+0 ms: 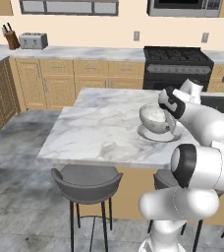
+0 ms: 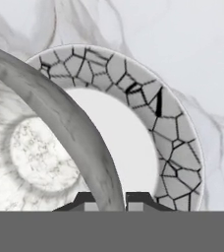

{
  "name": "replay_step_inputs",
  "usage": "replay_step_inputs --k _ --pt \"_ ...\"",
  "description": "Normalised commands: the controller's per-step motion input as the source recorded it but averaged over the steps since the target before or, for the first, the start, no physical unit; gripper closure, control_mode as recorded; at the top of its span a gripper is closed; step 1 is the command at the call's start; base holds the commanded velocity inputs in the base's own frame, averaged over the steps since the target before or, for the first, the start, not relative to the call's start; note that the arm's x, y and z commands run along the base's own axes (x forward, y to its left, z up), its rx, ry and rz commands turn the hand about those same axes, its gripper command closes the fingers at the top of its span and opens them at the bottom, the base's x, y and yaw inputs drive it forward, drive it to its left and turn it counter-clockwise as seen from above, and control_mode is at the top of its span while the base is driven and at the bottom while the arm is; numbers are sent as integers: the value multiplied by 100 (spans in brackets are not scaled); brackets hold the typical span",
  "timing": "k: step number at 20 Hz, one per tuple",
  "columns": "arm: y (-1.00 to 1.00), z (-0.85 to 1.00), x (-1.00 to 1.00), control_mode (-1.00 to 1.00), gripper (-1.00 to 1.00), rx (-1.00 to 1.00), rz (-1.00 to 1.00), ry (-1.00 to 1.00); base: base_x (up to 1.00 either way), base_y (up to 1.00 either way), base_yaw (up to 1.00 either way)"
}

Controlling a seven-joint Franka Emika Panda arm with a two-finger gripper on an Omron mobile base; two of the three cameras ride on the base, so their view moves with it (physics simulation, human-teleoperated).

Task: Move the bowls from the cabinet to the plates on the dining table.

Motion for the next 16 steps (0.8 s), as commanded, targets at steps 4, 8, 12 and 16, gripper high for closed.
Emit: replay_step_inputs --k 4,8,12,16 --pt "0 -4 1 -100 100 0 0 0 0 0 0" --pt "-7 -3 -22 -100 100 0 0 2 0 0 0" --pt "-4 -9 -36 -100 100 0 0 0 0 0 0" --pt "0 -17 -35 -100 100 0 0 -2 0 0 0"
